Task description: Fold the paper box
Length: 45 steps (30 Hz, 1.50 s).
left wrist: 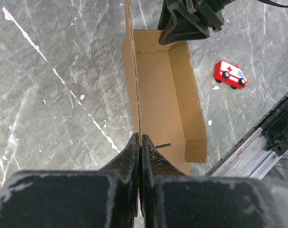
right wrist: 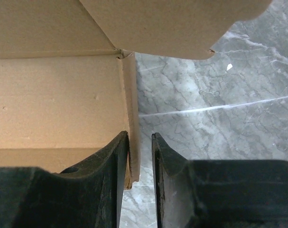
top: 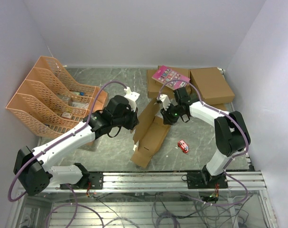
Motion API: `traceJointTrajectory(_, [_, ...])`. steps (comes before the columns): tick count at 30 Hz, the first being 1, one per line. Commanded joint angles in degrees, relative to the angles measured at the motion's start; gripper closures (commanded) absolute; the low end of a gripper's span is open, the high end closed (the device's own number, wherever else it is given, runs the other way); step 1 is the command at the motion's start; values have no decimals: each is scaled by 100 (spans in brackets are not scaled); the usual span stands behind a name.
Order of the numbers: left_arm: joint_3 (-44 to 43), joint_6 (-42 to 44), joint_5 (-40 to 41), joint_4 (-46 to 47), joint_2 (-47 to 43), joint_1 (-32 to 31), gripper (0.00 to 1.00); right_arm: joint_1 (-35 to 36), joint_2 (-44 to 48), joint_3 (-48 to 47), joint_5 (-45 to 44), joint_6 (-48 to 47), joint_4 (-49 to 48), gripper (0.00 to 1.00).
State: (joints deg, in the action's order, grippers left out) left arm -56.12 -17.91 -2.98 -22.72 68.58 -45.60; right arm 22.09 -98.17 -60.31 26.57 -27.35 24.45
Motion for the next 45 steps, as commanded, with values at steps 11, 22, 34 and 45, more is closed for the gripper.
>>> traceJointTrajectory(11, [183, 70, -81, 303, -114, -27, 93, 196, -136, 261, -208, -8, -782, 69])
traceJointTrajectory(22, [258, 80, -85, 362, -188, -19, 93, 287, -89, 623, -661, 32, -1222, 100])
traceJointTrajectory(34, [385, 103, -160, 460, -283, 10, 93, 287, -20, 580, -336, 139, -1162, 71])
traceJointTrajectory(45, [325, 112, -228, 457, -211, 25, 93, 287, 63, 584, -182, 504, -1447, 63])
